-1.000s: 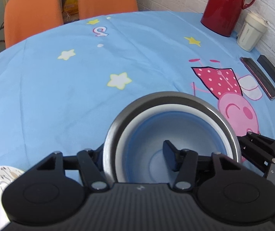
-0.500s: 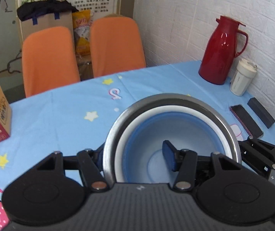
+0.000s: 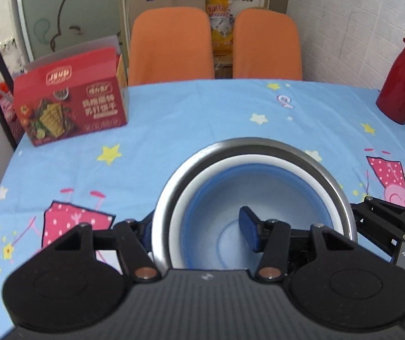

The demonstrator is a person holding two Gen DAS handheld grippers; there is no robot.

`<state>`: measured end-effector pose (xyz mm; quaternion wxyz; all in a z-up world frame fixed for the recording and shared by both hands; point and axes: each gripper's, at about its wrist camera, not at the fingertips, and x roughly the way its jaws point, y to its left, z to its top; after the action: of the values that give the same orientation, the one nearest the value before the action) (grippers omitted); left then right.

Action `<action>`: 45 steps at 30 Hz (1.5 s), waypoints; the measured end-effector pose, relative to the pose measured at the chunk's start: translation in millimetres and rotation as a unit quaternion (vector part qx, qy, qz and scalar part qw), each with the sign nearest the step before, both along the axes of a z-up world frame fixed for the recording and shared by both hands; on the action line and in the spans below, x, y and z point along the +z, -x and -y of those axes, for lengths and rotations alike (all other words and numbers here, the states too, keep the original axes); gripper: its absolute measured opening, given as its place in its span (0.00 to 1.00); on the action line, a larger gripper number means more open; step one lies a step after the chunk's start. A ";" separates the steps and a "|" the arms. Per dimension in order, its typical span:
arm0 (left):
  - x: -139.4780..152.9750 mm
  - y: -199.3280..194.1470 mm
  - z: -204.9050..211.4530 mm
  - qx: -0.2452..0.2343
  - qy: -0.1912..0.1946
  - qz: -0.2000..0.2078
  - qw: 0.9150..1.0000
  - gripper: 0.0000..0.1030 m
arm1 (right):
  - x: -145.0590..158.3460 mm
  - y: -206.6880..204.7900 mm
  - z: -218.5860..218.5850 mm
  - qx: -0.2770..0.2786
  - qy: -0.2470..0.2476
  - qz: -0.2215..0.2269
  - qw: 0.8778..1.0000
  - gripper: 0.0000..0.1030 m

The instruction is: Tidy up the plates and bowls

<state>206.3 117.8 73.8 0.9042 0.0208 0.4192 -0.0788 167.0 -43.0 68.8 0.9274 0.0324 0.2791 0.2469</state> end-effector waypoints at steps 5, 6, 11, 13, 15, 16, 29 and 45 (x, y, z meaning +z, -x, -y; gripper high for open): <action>-38.0 5.4 -13.1 0.001 0.014 -0.039 0.999 0.52 | -28.6 7.0 -14.4 0.006 0.016 -0.047 0.999 0.86; -42.2 5.4 -13.8 0.000 0.017 -0.043 0.999 0.52 | -33.2 8.9 -16.1 0.005 0.020 -0.052 0.998 0.86; -53.7 5.8 -17.7 0.001 0.023 -0.045 0.999 0.52 | -44.2 11.6 -21.4 0.003 0.031 -0.061 0.998 0.86; -54.3 5.8 -19.8 0.002 0.031 -0.041 0.999 0.51 | -46.7 10.7 -23.1 0.004 0.033 -0.057 0.998 0.87; -55.1 3.8 -20.5 0.003 0.033 -0.035 0.999 0.50 | -47.1 9.2 -25.0 0.004 0.037 -0.052 0.998 0.91; -54.6 4.2 -20.1 0.004 0.033 -0.032 0.999 0.53 | -48.0 9.3 -24.3 0.006 0.037 -0.051 0.998 0.94; -8.8 36.5 -12.5 0.054 0.012 0.105 0.993 0.88 | -10.4 34.6 39.1 -0.076 -0.008 0.032 0.997 1.00; -44.1 157.1 39.7 0.056 0.006 0.138 0.989 0.89 | -40.2 120.5 91.1 -0.149 -0.043 0.045 0.987 1.00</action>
<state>49.2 78.1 29.7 0.9564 0.0023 0.2908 -0.0276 46.5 -134.1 28.6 0.9632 0.1019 0.2183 0.1193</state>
